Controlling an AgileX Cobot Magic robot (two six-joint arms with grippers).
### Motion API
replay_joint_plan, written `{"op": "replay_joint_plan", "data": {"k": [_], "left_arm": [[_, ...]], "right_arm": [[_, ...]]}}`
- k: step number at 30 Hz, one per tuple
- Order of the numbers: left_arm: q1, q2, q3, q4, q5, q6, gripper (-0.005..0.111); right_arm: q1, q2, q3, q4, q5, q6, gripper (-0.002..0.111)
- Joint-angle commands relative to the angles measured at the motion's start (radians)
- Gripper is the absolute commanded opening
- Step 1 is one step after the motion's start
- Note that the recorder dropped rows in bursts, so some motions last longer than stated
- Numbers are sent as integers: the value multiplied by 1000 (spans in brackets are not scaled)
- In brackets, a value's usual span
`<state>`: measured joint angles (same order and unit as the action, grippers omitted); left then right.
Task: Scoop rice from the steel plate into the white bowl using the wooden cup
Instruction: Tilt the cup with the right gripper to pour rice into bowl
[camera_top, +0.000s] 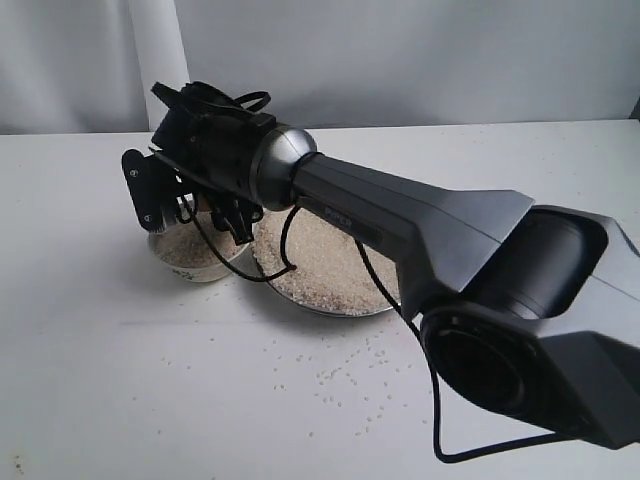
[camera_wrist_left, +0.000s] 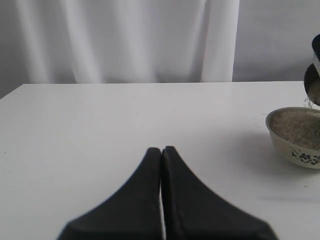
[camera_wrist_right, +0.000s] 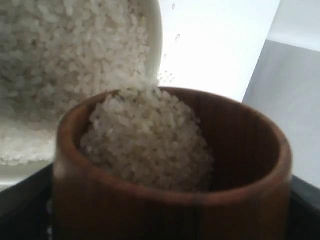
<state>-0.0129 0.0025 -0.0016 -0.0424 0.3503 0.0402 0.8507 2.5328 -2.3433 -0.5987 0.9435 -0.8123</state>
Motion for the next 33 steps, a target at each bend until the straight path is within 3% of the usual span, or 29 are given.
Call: {"op": "replay_joint_plan", "data": {"k": [1, 33], "left_arm": [[-3, -3, 2, 0, -6, -4, 0], [-3, -3, 2, 0, -6, -4, 0]], "right_arm": [[15, -14, 31, -91, 7, -21, 0], [61, -50, 56, -189, 15, -130, 0]]}}
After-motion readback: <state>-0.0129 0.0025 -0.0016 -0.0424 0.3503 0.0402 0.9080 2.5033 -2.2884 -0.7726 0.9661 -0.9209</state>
